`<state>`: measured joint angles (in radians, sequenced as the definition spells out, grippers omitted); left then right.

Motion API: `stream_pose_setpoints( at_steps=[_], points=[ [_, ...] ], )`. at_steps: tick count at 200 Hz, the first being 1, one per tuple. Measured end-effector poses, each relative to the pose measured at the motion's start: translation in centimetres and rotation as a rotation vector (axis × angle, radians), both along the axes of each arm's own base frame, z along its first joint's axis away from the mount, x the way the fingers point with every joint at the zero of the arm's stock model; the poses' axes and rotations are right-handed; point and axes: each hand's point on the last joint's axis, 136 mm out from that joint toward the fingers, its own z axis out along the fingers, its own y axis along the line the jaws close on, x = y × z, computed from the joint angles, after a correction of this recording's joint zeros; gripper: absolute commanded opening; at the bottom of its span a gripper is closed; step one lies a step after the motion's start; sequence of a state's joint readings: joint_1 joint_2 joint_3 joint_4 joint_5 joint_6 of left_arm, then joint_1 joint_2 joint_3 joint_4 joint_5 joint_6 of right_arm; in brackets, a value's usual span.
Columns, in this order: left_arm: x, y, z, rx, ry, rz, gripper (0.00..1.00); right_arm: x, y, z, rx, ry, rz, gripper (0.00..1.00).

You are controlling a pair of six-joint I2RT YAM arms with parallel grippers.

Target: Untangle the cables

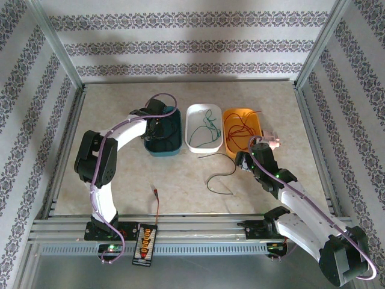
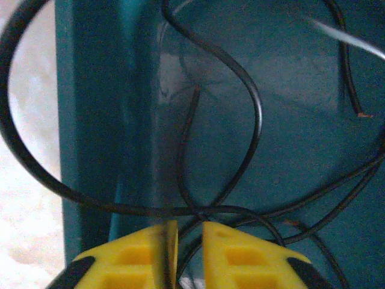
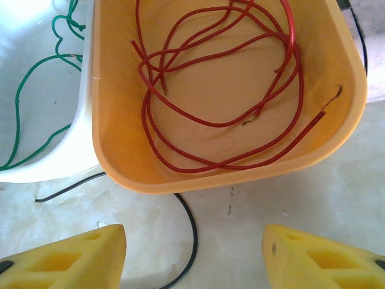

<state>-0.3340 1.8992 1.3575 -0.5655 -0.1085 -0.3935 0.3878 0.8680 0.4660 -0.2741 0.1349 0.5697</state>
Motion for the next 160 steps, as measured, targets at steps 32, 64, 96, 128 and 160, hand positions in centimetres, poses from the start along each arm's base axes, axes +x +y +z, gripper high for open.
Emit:
stream_pose_setpoints(
  at_steps=[32,64,96,128,160],
  points=[
    [0.3,-1.5,0.9,-0.026,-0.018,-0.053,0.65,-0.1,0.3,0.0,0.012,0.004,0.016,0.61],
    [0.8,-4.1,5.4,-0.069,-0.146,-0.152,0.75,-0.2,0.6,-0.3,0.011,0.015,0.035,0.61],
    [1.1,-7.0,13.3,-0.131,-0.374,-0.249,0.79,-0.6,1.6,-1.5,-0.006,0.06,0.085,0.61],
    [0.2,-7.8,19.2,-0.211,-0.57,-0.276,0.84,-1.4,3.0,-3.4,-0.038,0.13,0.158,0.61],
    [-0.7,-9.2,19.7,-0.284,-0.592,-0.337,0.84,-2.3,4.4,-5.5,-0.09,0.212,0.236,0.62]
  ],
)
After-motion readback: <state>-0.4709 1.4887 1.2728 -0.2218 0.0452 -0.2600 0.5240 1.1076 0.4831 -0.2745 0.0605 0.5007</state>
